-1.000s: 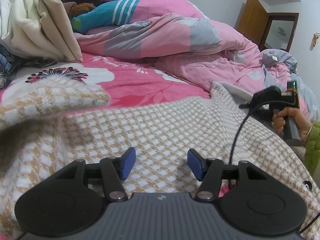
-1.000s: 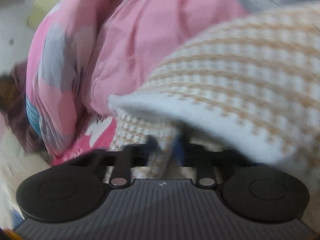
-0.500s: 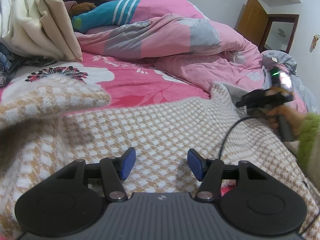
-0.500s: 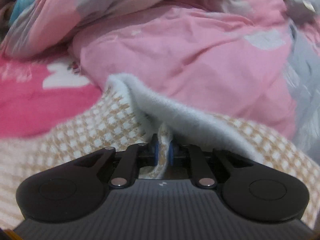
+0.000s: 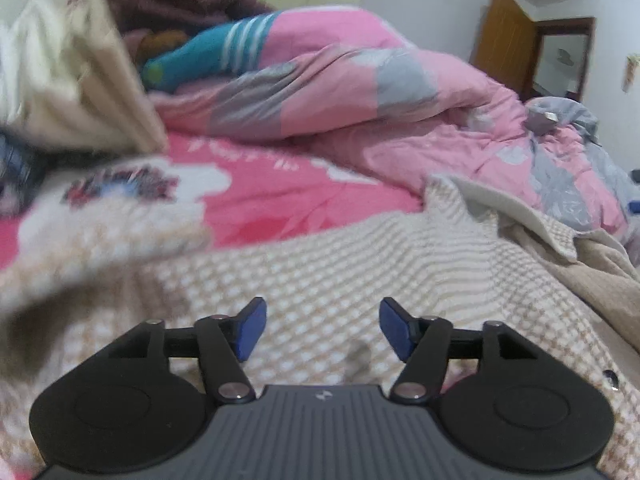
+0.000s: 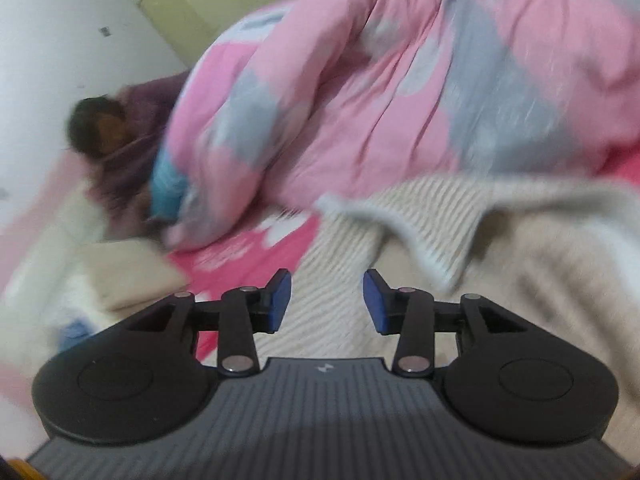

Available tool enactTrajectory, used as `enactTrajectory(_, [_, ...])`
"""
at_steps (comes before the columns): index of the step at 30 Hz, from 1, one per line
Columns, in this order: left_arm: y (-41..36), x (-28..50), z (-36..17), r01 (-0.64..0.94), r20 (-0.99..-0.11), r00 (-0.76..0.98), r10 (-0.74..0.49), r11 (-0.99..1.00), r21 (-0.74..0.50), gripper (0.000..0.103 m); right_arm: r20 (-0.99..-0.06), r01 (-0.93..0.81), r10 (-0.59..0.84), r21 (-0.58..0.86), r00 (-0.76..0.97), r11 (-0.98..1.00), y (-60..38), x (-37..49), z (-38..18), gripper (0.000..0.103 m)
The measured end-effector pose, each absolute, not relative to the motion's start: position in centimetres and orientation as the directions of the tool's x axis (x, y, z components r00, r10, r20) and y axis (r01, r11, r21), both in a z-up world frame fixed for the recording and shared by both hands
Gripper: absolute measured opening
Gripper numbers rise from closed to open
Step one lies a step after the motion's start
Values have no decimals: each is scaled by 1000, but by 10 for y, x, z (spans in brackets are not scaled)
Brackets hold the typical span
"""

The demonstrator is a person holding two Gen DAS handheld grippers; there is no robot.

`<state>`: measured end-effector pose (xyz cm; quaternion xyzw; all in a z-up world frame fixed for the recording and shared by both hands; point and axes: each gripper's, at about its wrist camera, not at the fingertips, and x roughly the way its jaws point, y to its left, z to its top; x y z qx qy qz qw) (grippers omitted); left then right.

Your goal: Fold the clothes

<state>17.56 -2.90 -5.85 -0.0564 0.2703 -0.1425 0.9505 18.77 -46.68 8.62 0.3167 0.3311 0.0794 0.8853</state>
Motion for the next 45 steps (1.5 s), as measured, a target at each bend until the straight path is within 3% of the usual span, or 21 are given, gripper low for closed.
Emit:
enactTrajectory(2, [-48, 179, -56, 276, -519, 802, -296, 954, -116, 69, -579, 70, 383, 610, 720, 789, -462, 198, 64, 45])
enactTrajectory(6, [-77, 191, -72, 295, -590, 773, -234, 956, 7, 69, -690, 176, 314, 540, 652, 823, -447, 239, -6, 44])
enactTrajectory(11, [-78, 190, -78, 290, -589, 776, -225, 957, 15, 71, -674, 256, 261, 566, 691, 784, -441, 281, -64, 39])
enactTrajectory(13, [-79, 189, -79, 287, -588, 778, -221, 958, 21, 72, -650, 251, 260, 584, 714, 772, -439, 287, -69, 36])
enactTrajectory(15, [-80, 188, -80, 286, -585, 781, -216, 958, 29, 72, -635, 242, 260, 592, 728, 769, -437, 291, -73, 21])
enactTrajectory(19, [-80, 189, -80, 286, -585, 781, -218, 958, 24, 72, -624, 198, 265, 572, 735, 796, -431, 292, -71, 7])
enactTrajectory(24, [-81, 189, -80, 285, -584, 782, -218, 958, 25, 72, -573, 125, 246, 531, 782, 838, -437, 284, -42, 3])
enactTrajectory(27, [-80, 189, -80, 285, -583, 783, -219, 958, 23, 72, -572, 105, 145, 381, 808, 919, -425, 281, -18, 2])
enactTrajectory(33, [-80, 189, -80, 285, -581, 783, -221, 958, 21, 72, -593, 12, -125, -191, 795, 981, -358, 298, -26, 2])
enactTrajectory(38, [-79, 190, -80, 286, -581, 783, -223, 958, 19, 72, -638, -27, -219, -352, 738, 936, -356, 312, -79, 3])
enactTrajectory(40, [-79, 189, -80, 286, -580, 783, -224, 958, 18, 72, -631, 7, -225, -329, 743, 944, -364, 307, -71, 4])
enactTrajectory(43, [-78, 190, -80, 287, -578, 783, -228, 958, 11, 72, -637, 155, -234, -179, 734, 972, -406, 283, -33, 4])
enactTrajectory(45, [-78, 190, -80, 287, -578, 783, -229, 958, 10, 72, -592, 234, -214, -45, 777, 971, -439, 237, 7, 4])
